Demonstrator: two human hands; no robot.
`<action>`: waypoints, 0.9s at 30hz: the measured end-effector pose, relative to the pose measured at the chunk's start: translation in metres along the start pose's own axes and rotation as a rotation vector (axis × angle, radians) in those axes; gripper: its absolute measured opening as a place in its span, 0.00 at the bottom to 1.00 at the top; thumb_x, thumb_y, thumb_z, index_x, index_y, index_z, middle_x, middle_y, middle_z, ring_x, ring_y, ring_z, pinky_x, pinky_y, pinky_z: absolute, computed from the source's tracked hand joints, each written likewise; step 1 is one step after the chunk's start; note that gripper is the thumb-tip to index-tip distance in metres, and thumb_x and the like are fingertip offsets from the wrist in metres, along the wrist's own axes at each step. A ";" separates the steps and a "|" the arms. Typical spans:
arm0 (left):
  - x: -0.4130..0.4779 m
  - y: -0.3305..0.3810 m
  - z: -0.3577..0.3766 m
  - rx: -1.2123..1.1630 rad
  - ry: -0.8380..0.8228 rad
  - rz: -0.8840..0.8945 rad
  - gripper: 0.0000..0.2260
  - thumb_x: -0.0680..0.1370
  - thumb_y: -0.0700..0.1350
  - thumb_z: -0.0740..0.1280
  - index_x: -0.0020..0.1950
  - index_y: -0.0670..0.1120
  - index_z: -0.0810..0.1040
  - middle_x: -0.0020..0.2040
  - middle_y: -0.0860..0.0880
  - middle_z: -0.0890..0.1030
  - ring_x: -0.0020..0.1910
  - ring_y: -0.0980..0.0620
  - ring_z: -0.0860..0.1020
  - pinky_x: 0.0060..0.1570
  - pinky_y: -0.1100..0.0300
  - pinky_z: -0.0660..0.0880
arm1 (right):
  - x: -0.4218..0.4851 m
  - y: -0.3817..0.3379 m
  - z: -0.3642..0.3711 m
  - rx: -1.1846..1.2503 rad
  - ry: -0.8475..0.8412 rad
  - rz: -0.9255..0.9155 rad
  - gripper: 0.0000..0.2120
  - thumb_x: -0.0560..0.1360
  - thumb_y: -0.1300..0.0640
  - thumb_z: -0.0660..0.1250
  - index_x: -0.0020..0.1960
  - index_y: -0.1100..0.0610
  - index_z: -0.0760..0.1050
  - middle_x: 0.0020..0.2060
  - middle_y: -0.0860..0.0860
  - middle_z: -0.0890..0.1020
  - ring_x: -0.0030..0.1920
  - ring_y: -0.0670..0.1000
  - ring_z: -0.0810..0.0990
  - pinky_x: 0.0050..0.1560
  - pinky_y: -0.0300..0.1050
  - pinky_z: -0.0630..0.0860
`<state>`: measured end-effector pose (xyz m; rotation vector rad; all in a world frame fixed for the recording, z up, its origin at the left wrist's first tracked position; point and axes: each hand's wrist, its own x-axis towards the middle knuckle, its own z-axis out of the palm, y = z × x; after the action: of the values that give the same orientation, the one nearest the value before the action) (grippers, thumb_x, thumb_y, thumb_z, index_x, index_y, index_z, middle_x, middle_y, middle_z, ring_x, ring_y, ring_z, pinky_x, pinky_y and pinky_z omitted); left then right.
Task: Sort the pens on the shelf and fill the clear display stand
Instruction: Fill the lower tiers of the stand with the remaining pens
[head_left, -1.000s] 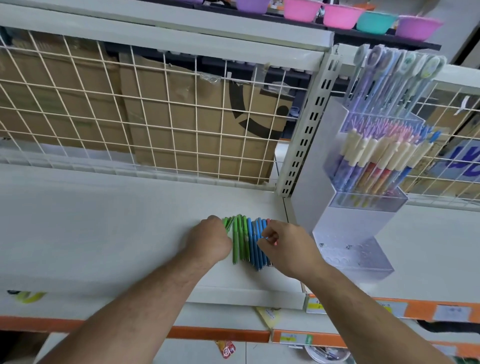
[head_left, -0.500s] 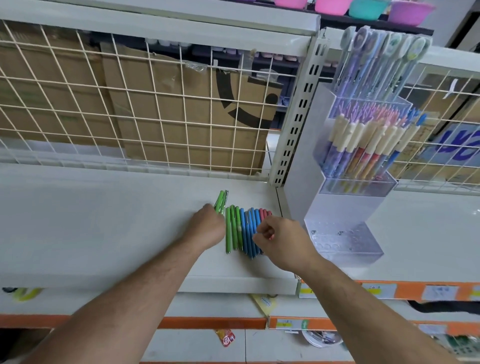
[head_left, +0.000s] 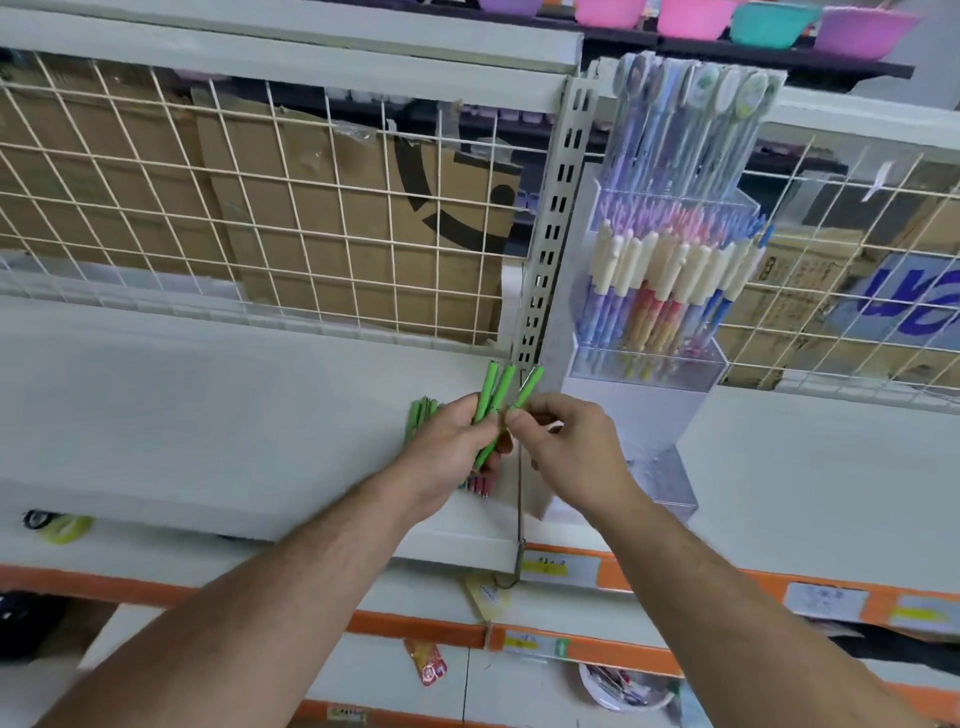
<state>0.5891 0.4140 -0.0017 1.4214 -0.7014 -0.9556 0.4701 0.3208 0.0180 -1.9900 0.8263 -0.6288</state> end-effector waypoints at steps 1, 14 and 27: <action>-0.003 -0.001 0.008 0.019 -0.006 0.009 0.08 0.84 0.40 0.60 0.55 0.44 0.79 0.36 0.48 0.78 0.35 0.49 0.72 0.35 0.56 0.69 | 0.000 0.001 -0.008 0.010 -0.004 -0.007 0.10 0.77 0.52 0.71 0.41 0.56 0.83 0.35 0.53 0.82 0.34 0.51 0.77 0.42 0.51 0.77; -0.029 -0.004 0.069 0.176 0.048 0.020 0.08 0.85 0.45 0.59 0.59 0.51 0.76 0.42 0.45 0.83 0.41 0.45 0.81 0.47 0.47 0.78 | -0.003 0.016 -0.058 0.096 -0.120 -0.011 0.12 0.73 0.59 0.73 0.36 0.63 0.76 0.28 0.48 0.74 0.30 0.48 0.72 0.34 0.42 0.69; -0.021 -0.038 0.050 -0.225 0.120 -0.075 0.09 0.85 0.41 0.56 0.56 0.42 0.75 0.38 0.40 0.80 0.35 0.45 0.78 0.36 0.55 0.74 | -0.006 0.012 -0.087 0.282 0.030 0.114 0.06 0.82 0.59 0.65 0.49 0.61 0.76 0.40 0.59 0.83 0.39 0.53 0.86 0.30 0.41 0.78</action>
<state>0.5309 0.4115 -0.0329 1.3010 -0.4395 -0.9670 0.4019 0.2747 0.0503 -1.6713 0.8150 -0.6702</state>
